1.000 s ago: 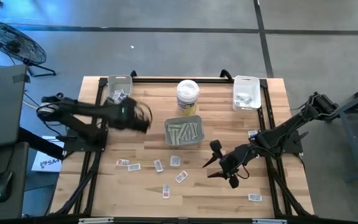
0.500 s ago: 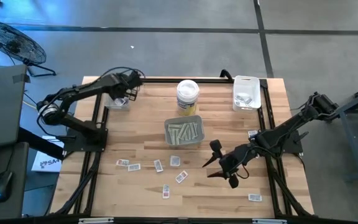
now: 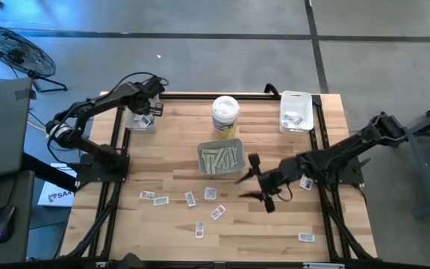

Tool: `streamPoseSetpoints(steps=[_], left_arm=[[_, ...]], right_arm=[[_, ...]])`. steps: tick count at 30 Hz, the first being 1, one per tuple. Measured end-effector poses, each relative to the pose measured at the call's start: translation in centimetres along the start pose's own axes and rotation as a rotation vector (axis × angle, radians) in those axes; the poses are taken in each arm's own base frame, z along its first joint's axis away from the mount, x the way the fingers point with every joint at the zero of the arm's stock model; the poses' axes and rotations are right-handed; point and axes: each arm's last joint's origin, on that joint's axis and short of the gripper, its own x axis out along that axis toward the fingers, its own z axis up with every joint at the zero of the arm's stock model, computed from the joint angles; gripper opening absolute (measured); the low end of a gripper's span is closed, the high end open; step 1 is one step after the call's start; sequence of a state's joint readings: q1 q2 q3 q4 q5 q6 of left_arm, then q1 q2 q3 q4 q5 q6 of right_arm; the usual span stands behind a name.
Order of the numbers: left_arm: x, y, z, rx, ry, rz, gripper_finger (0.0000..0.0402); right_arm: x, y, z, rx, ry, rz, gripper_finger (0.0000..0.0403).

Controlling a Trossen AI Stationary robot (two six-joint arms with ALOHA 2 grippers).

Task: Pick & Place First Aid Supplies
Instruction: Put the alcohol pad into the top gray bin, then put the ointment pack into the white bin

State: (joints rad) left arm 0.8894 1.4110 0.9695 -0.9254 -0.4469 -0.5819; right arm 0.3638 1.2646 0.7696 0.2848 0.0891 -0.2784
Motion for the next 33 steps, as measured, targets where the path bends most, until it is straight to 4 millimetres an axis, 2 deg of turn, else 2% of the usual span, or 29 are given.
streamPoseSetpoints(steps=[4, 13, 23, 28, 33], left_arm=[[0.8, -0.2, 0.3, 0.013, 0.019, -0.018, 0.0], [1.1, 0.5, 1.8, -0.014, 0.014, -0.082, 0.0], [2.0, -0.4, 1.5, 0.074, 0.012, 0.011, 0.0007], [2.2, -0.6, 1.4, 0.092, 0.008, 0.036, 0.0046], [2.2, -0.6, 1.6, 0.077, -0.01, 0.04, 0.0122]], right_arm=[[0.1, -2.9, -0.2, -0.08, -0.034, -0.117, 0.0193], [-0.8, -9.3, -0.1, -0.06, -0.059, -0.364, 0.0193], [-2.6, -14.1, -2.2, -0.135, 0.068, -0.538, 0.0193], [-3.3, -15.5, -2.7, -0.163, 0.098, -0.591, 0.0193], [-3.8, -16.3, -3.3, -0.101, 0.118, -0.619, 0.0193]])
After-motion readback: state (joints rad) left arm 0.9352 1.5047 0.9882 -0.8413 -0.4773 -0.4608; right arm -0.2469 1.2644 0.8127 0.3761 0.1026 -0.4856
